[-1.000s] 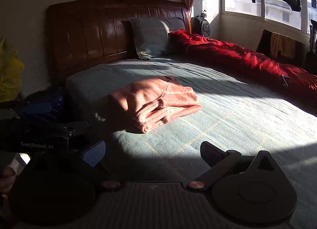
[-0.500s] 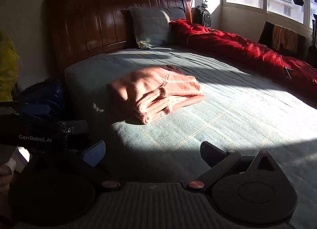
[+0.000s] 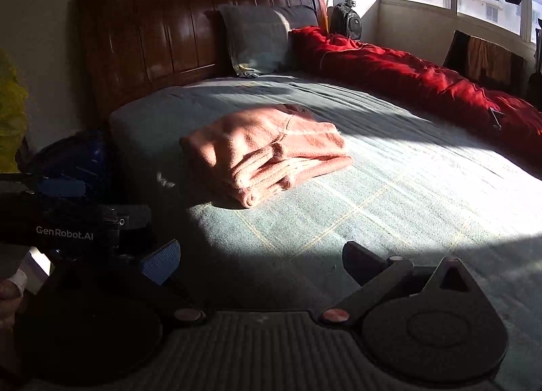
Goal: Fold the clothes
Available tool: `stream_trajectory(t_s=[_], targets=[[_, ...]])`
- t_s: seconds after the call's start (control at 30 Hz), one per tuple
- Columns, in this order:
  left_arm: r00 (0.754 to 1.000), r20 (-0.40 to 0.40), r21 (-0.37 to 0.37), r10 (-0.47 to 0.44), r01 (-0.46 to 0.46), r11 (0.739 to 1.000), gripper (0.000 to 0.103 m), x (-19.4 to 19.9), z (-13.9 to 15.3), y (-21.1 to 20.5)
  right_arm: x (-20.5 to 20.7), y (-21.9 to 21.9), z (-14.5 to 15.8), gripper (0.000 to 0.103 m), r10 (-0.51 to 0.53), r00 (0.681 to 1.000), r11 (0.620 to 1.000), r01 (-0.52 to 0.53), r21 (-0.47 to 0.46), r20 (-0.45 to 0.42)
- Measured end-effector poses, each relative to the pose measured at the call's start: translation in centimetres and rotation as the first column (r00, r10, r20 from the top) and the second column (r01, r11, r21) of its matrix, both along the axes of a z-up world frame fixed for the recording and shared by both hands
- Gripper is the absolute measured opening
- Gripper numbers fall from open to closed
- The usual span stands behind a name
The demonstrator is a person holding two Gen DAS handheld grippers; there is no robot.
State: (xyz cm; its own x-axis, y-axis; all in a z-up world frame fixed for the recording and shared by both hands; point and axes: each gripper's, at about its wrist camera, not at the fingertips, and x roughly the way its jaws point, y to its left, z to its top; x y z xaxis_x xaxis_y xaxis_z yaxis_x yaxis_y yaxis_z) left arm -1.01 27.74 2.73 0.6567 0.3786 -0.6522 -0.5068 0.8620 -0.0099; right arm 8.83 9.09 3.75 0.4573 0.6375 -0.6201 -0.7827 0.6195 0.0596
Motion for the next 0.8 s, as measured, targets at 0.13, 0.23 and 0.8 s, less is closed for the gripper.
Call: stream_trajectory(t_s=[0.13, 0.23, 0.8], targets=[[1.000, -0.012, 0.009, 0.009, -0.009, 1.000, 0.103, 0.1, -0.1, 0.0, 0.2, 0.0, -0.1, 0.103, 0.000, 1.000, 1.000, 0.000, 0.001, -0.004], [1.000, -0.019, 0.015, 0.008, -0.007, 1.000, 0.103, 0.3, -0.2, -0.1, 0.3, 0.0, -0.1, 0.103, -0.002, 1.000, 1.000, 0.002, 0.003, -0.007], [1.000, -0.024, 0.018, -0.010, 0.010, 1.000, 0.103, 0.7, -0.2, -0.9, 0.7, -0.4, -0.3, 0.103, -0.016, 1.000, 1.000, 0.016, 0.020, -0.014]])
